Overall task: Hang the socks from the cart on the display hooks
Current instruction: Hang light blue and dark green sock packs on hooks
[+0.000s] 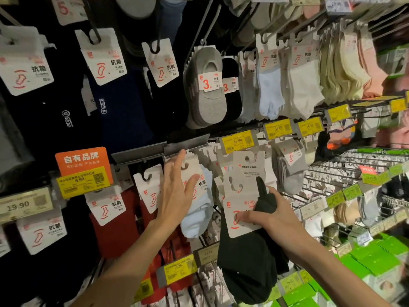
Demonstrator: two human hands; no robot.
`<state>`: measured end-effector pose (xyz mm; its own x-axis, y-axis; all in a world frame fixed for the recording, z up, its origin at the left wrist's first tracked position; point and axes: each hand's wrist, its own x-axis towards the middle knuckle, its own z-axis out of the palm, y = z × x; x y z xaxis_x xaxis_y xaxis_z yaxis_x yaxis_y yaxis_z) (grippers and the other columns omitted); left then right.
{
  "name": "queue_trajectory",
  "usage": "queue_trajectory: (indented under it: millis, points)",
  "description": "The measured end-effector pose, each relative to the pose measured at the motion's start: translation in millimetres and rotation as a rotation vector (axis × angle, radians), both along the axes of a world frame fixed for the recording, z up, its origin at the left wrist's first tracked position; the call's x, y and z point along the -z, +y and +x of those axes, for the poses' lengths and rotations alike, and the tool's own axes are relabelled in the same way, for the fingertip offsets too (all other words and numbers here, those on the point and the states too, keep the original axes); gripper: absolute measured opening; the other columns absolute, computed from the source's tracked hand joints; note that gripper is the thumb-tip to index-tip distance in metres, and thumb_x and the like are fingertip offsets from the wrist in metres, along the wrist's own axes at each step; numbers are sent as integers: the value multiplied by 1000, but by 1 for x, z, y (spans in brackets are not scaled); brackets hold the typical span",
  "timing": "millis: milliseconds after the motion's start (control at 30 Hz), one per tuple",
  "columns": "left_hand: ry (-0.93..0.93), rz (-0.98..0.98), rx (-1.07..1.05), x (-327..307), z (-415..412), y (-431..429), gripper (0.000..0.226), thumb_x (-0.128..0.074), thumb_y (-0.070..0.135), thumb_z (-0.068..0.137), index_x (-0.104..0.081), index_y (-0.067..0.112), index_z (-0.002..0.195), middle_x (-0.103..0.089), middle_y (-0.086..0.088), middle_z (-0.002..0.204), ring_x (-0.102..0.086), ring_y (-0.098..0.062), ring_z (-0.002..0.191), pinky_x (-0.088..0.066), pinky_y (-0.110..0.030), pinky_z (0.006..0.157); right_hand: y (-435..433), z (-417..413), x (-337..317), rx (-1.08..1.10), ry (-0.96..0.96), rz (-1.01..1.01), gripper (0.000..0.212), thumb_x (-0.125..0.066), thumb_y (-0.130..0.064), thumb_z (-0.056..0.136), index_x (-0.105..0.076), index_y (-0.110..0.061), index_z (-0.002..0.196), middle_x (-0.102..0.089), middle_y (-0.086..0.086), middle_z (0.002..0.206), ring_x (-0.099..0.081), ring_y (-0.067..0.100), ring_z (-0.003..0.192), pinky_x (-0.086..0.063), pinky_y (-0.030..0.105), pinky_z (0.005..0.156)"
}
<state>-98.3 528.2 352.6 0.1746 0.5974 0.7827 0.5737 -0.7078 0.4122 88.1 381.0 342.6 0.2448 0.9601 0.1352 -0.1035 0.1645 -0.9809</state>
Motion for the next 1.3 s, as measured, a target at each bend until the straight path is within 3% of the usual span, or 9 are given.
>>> queue_trajectory:
  millis: [300,533,700,800,867,933,1000,1100,1300]
  points:
    - [125,-80,-34,63,-10,-15,66,-74,35,88,-41,39,145,-12,-8,162,-8,-15,148,-21,-39,115,5,10,9,10,27,-6,56,-82,6,69,-58,-11,118,-78,6,97,-76,25,87,-57,35,74]
    - [206,-130,-139,53,-2,-1,67,-75,28,87,-47,25,147,-22,-24,155,-27,-40,141,-46,-51,102,6,10,11,-13,41,-13,54,-82,5,70,-59,-10,117,-78,5,96,-76,25,86,-58,30,68]
    - [289,-239,-170,48,-6,-18,64,-64,20,95,-37,29,152,-9,-13,162,-11,-32,149,-28,-43,117,1,10,14,-17,35,-7,56,-82,5,69,-59,-9,118,-78,5,96,-76,24,85,-59,26,64]
    - [92,-223,-78,39,-7,-54,27,-57,15,98,-64,26,122,-48,1,137,-41,-22,131,-36,-20,102,-3,11,15,2,39,2,59,-83,6,67,-59,-10,118,-78,5,96,-76,24,86,-58,30,69]
    - [-179,-550,158,24,0,-88,11,-54,28,101,-63,33,106,-61,9,117,-56,-11,110,-42,-14,85,-4,7,18,10,54,8,58,-84,7,66,-60,-11,116,-78,6,95,-76,25,86,-58,33,71]
    - [-224,-857,359,18,7,-114,26,-48,55,92,-55,42,115,-60,12,117,-58,1,101,-46,-18,78,-4,0,21,7,62,4,59,-85,6,64,-61,-12,115,-78,7,96,-76,26,87,-57,36,76]
    - [-133,-845,376,22,12,-128,52,-57,67,78,-44,48,124,-54,20,120,-55,12,102,-44,-11,78,-3,-10,22,10,57,17,62,-87,-1,61,-62,-12,116,-78,6,97,-75,25,89,-57,39,81]
    - [-142,-732,366,22,12,-125,82,-90,44,65,-41,43,130,-53,20,126,-51,19,107,-44,-4,84,0,-22,18,28,111,52,56,-86,-5,69,-62,-11,119,-77,6,100,-75,25,93,-58,43,86]
    - [-223,-684,325,16,-4,-121,81,-93,15,63,-48,36,126,-62,24,115,-55,19,102,-43,-3,82,-4,-36,14,-16,137,91,67,-85,-35,56,-62,-18,116,-78,-2,98,-75,17,91,-60,33,77]
